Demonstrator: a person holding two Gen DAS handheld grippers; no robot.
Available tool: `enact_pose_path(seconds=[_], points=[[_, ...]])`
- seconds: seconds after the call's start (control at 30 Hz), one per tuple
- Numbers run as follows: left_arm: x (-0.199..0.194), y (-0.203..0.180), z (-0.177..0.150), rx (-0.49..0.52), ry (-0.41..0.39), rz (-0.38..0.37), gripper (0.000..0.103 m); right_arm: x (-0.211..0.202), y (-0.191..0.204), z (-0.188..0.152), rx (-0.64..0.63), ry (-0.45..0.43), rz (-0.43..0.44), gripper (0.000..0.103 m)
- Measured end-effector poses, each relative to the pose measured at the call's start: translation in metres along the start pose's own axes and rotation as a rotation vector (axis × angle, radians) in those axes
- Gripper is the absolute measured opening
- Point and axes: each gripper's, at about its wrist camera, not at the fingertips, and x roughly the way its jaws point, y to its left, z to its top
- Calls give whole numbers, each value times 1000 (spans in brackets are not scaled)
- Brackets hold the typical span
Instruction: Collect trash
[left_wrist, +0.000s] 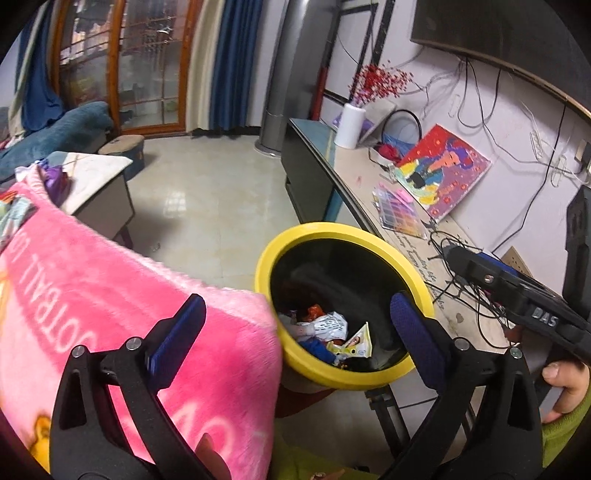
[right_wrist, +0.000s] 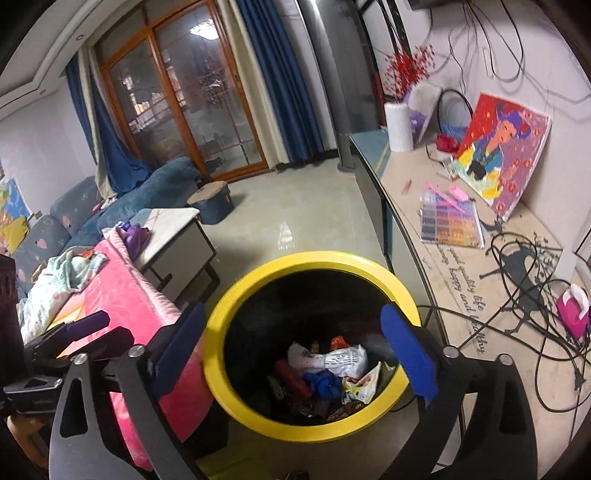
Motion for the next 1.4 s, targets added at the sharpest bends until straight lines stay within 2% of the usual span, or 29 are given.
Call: enact_pose_path(seconds=[0.27, 0.5, 0.87, 1.03, 1.2, 1.4], points=[[-54, 22, -17, -26, -83, 75, 92, -40, 43, -9, -59, -70, -13, 96], [-100, 39, -41, -45, -154, 156, 92, -63, 80, -31, -123, -117, -17, 97], [-159, 47, -89, -43, -279, 256, 92, -96, 121, -79, -169, -292, -29, 96], [-173, 53, -103, -66, -311, 282, 92, -106, 131, -93, -201, -359, -19, 96], [-177, 59, -110, -91, -319, 287, 92, -103, 142, -101, -256, -354, 7, 96], [-178, 60, -112, -101, -321, 287, 92, -100, 142, -99, -247, -346, 16, 96]])
